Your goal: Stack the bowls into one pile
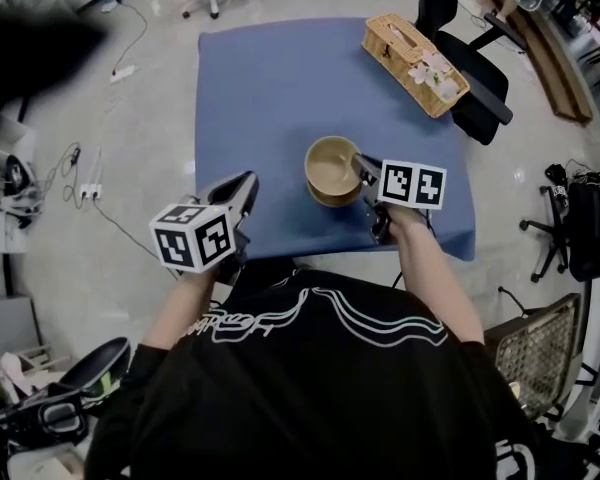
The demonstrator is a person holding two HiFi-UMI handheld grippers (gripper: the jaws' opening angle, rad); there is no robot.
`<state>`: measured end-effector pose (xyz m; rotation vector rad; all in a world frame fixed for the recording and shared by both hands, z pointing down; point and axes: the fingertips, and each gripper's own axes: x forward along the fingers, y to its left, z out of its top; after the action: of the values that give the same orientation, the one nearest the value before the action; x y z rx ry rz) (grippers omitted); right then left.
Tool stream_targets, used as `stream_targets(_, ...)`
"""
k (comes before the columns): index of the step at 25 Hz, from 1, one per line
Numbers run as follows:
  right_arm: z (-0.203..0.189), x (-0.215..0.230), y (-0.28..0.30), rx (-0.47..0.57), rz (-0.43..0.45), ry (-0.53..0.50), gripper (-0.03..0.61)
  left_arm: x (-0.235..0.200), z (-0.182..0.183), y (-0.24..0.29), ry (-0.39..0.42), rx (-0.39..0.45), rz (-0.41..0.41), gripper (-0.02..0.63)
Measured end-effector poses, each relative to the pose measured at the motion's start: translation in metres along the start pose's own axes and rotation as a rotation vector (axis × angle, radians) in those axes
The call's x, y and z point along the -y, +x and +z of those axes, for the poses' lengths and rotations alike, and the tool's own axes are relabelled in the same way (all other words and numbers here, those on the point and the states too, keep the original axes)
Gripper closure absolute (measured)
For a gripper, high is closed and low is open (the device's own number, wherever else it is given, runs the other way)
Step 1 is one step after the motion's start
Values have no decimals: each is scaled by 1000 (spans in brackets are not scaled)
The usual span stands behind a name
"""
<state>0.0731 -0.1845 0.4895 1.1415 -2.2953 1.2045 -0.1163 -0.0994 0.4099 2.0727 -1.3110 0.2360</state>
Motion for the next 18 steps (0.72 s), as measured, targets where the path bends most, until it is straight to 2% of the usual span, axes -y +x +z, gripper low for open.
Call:
stream_targets(11,-23,10,5,-42,-32,-51,528,-10,-22,8,-35,-21,-9,589)
stream_targets(15,-26,6,3,-29,-2,-71,524,-13,-31,14,-51,-38,-18,589)
stream_targets(17,-27,1,2,-22,19,-91,487,-14,-35,17,-55,-44,-23,589)
stream_targets(18,-27,0,1,-19,26,-104,446,-13,-36,19,-57,-46,-26,589)
